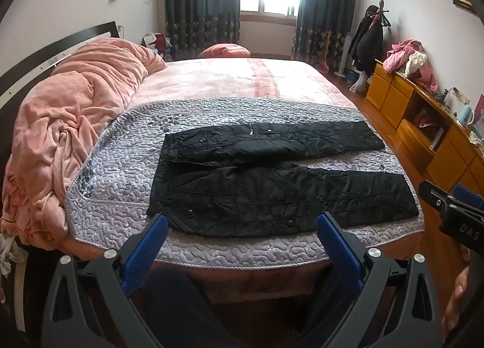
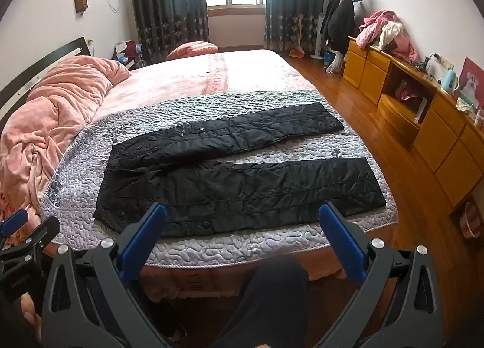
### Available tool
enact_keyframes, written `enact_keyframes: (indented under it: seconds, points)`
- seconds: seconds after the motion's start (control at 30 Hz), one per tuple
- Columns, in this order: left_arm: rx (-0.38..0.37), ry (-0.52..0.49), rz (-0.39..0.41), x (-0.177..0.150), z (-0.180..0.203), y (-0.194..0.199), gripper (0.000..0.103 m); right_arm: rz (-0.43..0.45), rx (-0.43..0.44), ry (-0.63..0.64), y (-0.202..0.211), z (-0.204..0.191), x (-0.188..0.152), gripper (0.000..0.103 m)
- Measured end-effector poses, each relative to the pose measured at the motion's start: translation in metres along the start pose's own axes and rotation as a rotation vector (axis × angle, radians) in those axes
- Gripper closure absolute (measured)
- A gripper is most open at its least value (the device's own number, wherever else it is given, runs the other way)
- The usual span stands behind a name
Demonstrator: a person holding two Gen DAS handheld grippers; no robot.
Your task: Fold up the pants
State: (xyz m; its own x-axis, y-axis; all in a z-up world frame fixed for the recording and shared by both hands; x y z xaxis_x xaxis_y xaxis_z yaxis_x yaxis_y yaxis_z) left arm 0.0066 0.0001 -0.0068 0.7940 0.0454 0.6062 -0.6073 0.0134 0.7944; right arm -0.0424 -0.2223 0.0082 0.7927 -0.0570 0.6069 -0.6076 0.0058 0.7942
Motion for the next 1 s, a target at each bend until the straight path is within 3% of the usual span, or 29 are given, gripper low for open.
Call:
enact_keyframes:
  seconds: [1.0]
  points:
    - [0.000, -0.005, -0.011, -0.003, 0.005, -0.003, 0.004, -0.002, -0.003, -0.014, -0.003, 0.009, -0.001, 0.002]
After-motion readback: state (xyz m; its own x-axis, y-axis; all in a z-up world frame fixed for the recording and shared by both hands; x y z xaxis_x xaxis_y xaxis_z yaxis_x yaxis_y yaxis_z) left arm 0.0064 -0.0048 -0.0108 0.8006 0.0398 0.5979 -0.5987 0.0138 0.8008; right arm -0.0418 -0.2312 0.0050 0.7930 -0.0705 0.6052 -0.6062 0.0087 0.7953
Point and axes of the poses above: each gripper's, at about its wrist camera, not at the fingertips, and y roughly against the way its jaws point, z to its right, x to its top, the point moved 1 cm from there along -y, roughly the way its jaws point, and after that the axes turned 7 degrees about -z, right-handed, at the moved point
